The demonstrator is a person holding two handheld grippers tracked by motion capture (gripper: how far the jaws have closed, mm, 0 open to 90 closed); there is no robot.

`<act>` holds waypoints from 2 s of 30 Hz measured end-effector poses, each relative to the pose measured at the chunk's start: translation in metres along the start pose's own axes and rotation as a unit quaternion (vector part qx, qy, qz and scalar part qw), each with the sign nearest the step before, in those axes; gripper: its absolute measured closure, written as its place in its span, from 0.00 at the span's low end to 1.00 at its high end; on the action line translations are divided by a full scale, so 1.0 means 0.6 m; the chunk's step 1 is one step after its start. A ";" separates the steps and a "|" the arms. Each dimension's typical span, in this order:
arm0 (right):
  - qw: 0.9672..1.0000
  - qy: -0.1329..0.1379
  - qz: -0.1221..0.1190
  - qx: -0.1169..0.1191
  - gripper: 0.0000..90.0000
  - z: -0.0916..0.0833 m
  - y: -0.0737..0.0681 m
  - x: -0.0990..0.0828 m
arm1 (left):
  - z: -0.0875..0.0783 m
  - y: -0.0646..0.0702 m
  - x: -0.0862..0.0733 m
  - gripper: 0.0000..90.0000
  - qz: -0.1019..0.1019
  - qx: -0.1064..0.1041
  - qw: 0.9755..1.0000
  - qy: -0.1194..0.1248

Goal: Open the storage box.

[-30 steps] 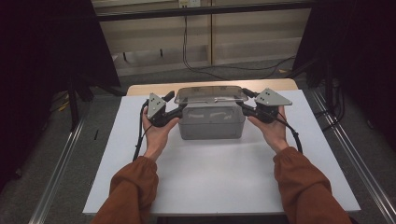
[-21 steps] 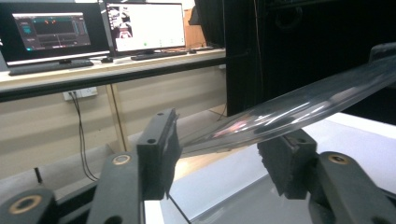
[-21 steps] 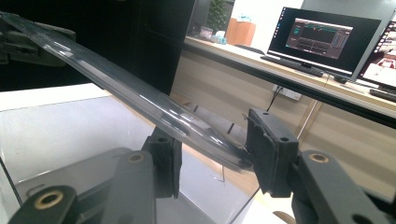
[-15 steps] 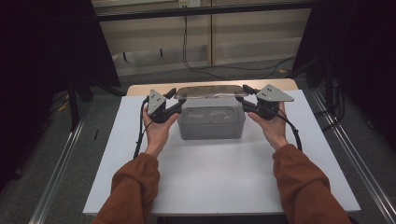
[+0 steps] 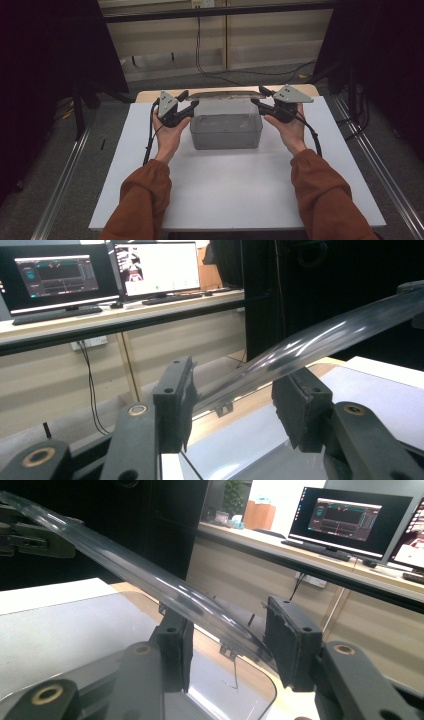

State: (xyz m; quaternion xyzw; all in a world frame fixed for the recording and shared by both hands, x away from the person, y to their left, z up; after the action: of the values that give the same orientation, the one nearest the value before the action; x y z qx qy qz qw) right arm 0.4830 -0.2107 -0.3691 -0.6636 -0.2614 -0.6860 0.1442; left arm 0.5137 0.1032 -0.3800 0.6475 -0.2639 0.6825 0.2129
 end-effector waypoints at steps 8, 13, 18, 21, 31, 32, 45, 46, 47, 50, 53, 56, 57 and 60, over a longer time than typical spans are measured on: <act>1.000 -0.002 0.007 0.000 0.59 0.008 0.008 0.001 | 0.013 -0.003 -0.004 0.58 -0.010 -0.001 1.000 0.001; 1.000 -0.001 0.008 -0.002 0.60 0.010 0.013 0.000 | 0.019 -0.006 -0.005 0.59 -0.008 0.001 1.000 -0.002; 1.000 -0.003 0.008 0.000 0.60 0.018 0.018 0.001 | 0.023 -0.010 -0.005 0.61 -0.011 0.004 1.000 0.000; 1.000 -0.005 0.006 -0.001 0.60 0.023 0.021 -0.001 | 0.028 -0.013 -0.006 0.61 -0.013 0.003 1.000 -0.002; 1.000 -0.002 0.025 0.001 0.63 0.032 0.032 -0.009 | 0.036 -0.018 -0.006 0.64 0.003 0.002 1.000 -0.006; 1.000 -0.003 0.025 0.000 0.63 0.033 0.033 -0.010 | 0.037 -0.019 -0.006 0.64 0.002 0.002 1.000 -0.005; 0.999 -0.004 0.038 -0.002 0.64 0.045 0.043 -0.013 | 0.058 -0.029 -0.009 0.65 0.006 0.006 1.000 -0.017; 0.999 -0.004 0.040 -0.004 0.63 0.045 0.044 -0.013 | 0.059 -0.029 -0.009 0.65 0.004 0.006 1.000 -0.014; 0.999 -0.002 0.045 -0.008 0.63 0.046 0.045 -0.014 | 0.060 -0.030 -0.009 0.65 0.005 0.005 1.000 -0.014; 0.999 -0.001 0.048 -0.012 0.63 0.048 0.048 -0.016 | 0.062 -0.034 -0.008 0.65 0.003 0.005 1.000 -0.015; 0.999 -0.003 0.050 -0.013 0.63 0.051 0.049 -0.017 | 0.065 -0.035 -0.007 0.65 0.004 0.004 1.000 -0.017; 0.999 -0.003 0.051 -0.012 0.63 0.055 0.050 -0.017 | 0.068 -0.037 -0.006 0.66 0.005 0.006 1.000 -0.015; 0.999 -0.003 0.052 -0.013 0.63 0.056 0.051 -0.018 | 0.068 -0.038 -0.006 0.66 0.011 0.006 1.000 -0.017; 0.998 -0.004 0.058 -0.015 0.62 0.057 0.053 -0.023 | 0.071 -0.042 -0.005 0.66 0.027 0.006 0.999 -0.024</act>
State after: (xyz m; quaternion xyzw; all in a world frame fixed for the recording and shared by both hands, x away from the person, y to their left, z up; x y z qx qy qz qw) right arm 0.5298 -0.2201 -0.3781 -0.6825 -0.2129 -0.6774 0.1731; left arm 0.5627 0.0954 -0.3799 0.6575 -0.2823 0.6739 0.1842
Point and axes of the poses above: each handheld gripper's, and its own axes: z roughly forward along the jaws, x roughly out of its top, y roughly to its right, the point moved 3 cm from there along z, roughly forward along the jaws, and after that the axes turned 6 degrees about y, right-handed, at the moved point
